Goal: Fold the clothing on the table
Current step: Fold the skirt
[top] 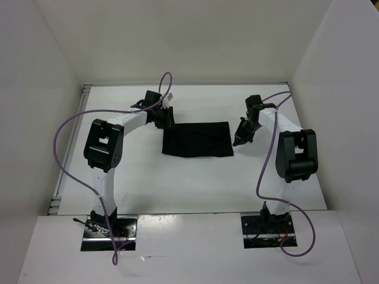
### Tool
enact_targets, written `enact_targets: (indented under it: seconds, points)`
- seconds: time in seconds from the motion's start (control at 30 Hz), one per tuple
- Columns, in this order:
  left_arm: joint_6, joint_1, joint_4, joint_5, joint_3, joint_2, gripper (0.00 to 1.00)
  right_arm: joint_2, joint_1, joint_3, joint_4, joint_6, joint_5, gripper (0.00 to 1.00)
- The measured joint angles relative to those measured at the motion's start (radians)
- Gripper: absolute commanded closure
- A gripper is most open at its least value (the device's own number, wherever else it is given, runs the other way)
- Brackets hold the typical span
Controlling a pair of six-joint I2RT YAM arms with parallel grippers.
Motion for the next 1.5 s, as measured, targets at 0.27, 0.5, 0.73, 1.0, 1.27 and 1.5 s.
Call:
enact_targets:
  seconds: [0.27,0.5,0.73,1.0,1.27,1.5]
  points:
    - [-0.001,-0.013,0.000,0.032,0.000,0.000,0.61,0.016,-0.006,0.033,-0.023,-0.006,0.002,0.89]
    - [-0.002,-0.023,0.000,0.070,0.000,0.000,0.75,0.077,-0.010,0.150,-0.036,-0.015,0.016,0.89]
    - [0.002,-0.024,-0.004,0.079,0.000,0.000,1.00,0.122,-0.010,0.301,-0.050,-0.022,0.020,0.91]
    - [0.002,-0.023,-0.007,0.079,0.000,0.000,1.00,0.232,-0.010,0.465,-0.040,-0.034,-0.030,0.99]
    - [0.002,-0.023,-0.014,0.079,-0.002,0.000,1.00,0.407,-0.010,0.558,-0.035,-0.036,-0.058,0.99]
    - [0.002,-0.024,-0.032,0.082,-0.025,-0.017,1.00,0.488,-0.010,0.647,-0.020,-0.035,-0.067,0.99]
